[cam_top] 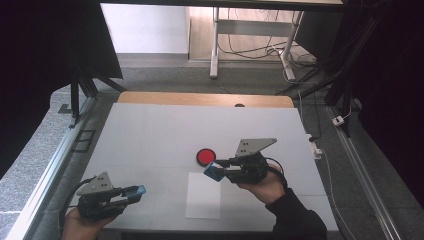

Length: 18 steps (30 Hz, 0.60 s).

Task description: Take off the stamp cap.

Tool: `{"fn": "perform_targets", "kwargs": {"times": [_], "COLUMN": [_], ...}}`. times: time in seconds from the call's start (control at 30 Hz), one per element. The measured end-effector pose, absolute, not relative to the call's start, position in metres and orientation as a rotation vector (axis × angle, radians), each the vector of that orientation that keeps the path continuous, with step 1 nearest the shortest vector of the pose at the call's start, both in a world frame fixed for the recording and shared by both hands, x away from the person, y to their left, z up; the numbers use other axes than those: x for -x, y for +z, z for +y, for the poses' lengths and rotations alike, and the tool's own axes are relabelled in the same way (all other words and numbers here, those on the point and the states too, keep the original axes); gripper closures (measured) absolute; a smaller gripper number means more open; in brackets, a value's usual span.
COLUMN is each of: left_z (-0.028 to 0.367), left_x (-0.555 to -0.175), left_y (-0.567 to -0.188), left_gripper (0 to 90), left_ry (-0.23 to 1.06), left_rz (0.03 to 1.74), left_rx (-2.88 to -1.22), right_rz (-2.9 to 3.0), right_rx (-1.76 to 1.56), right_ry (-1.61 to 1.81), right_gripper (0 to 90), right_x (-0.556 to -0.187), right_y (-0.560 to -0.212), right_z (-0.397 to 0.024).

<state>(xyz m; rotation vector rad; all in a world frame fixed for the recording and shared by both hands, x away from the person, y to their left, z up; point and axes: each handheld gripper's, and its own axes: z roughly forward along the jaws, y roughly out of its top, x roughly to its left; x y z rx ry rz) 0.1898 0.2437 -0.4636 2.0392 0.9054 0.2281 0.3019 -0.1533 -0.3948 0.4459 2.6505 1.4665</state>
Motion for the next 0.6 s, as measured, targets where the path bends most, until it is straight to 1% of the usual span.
{"fn": "perform_targets", "kwargs": {"times": [0.5, 0.6], "left_z": [0.26, 0.261], "left_x": [-0.182, -0.183], "left_y": [-0.473, -0.476], "left_gripper": [68.7, 68.7], "left_ry": [0.221, 0.202], "left_rz": [0.995, 1.008], "left_rx": [-2.01, -2.013], "right_rz": [2.646, 2.644], "right_rx": [-0.471, -0.474], "right_ry": [1.437, 1.439], "right_gripper": [71.2, 71.2], "right_x": [-0.304, -0.304], "right_y": [-0.397, -0.398], "right_z": [-0.154, -0.154]}}
